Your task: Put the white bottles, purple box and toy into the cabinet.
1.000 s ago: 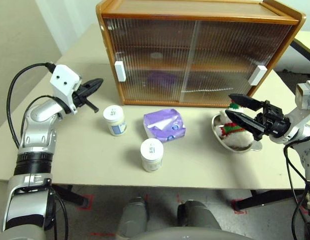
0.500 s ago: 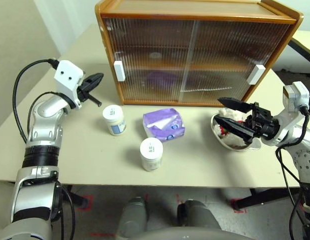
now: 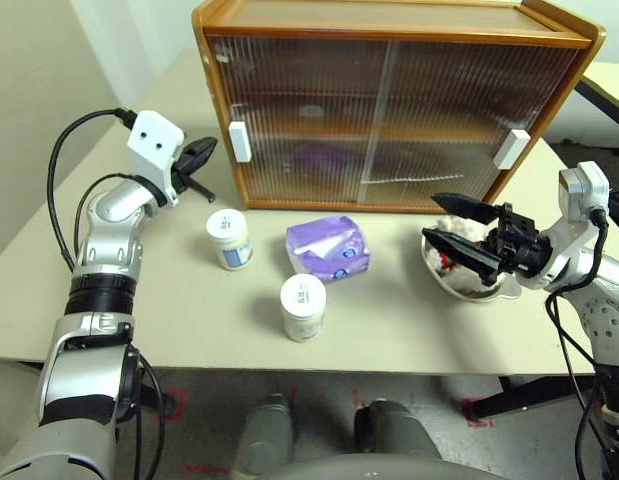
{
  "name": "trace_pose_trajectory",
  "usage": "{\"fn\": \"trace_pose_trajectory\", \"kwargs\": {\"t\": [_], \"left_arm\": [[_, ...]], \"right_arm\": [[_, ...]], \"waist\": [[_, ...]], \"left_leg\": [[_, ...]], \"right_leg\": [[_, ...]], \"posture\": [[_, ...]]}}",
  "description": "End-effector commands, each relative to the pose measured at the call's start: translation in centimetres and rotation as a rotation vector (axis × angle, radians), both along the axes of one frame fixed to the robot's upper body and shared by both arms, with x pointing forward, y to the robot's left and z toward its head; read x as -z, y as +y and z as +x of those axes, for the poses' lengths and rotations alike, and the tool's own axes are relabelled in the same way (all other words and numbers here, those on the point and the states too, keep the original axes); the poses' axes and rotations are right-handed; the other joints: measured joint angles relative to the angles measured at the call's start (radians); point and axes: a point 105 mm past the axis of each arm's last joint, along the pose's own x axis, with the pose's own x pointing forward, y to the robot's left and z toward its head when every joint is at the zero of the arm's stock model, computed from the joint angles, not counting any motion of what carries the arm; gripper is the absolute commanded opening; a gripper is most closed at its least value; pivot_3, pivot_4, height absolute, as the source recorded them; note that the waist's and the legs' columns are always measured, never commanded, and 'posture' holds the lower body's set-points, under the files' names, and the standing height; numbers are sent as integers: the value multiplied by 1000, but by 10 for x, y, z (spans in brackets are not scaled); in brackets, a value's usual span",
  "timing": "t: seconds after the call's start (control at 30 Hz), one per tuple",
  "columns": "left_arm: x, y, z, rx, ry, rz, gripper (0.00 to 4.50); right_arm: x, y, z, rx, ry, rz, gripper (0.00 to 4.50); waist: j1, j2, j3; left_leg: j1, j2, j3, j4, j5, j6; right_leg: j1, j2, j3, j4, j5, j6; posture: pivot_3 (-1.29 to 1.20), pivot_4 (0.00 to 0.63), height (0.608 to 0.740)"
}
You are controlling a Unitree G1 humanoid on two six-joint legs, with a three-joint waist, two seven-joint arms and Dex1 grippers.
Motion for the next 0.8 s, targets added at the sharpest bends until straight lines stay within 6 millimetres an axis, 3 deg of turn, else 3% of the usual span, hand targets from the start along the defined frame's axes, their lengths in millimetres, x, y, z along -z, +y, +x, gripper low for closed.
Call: {"fn": "trace_pose_trajectory", "kwargs": {"t": [0.03, 0.33, 0.53, 0.8], "left_arm": [[-2, -15, 4, 42, -5, 28, 23], [6, -23, 11, 61, 15, 18, 23], [0, -37, 16, 92, -1, 21, 23], [-10, -33, 16, 82, -9, 20, 23]], "right_arm": [[-2, 3, -5, -2, -7, 5, 4500], [-4, 1, -7, 16, -10, 11, 4500], [-4, 0, -6, 24, -12, 6, 4500], [-8, 3, -2, 16, -19, 11, 4500]], "waist": [[0, 0, 0], [1, 0, 0], [7, 0, 0], [7, 0, 0]], "left_leg": [[0, 0, 0, 1, 0, 0], [-2, 0, 0, 7, 0, 1], [-4, -1, -1, 8, 0, 2], [-13, -2, -2, 12, 0, 6]], "right_leg": [[0, 0, 0, 0, 0, 0], [1, -1, -1, 0, 2, 5], [0, -2, -2, 0, 3, 5], [-5, -3, -4, -1, 6, 5]], "posture": [[39, 0, 740], [13, 0, 740], [13, 0, 740], [19, 0, 740]]}}
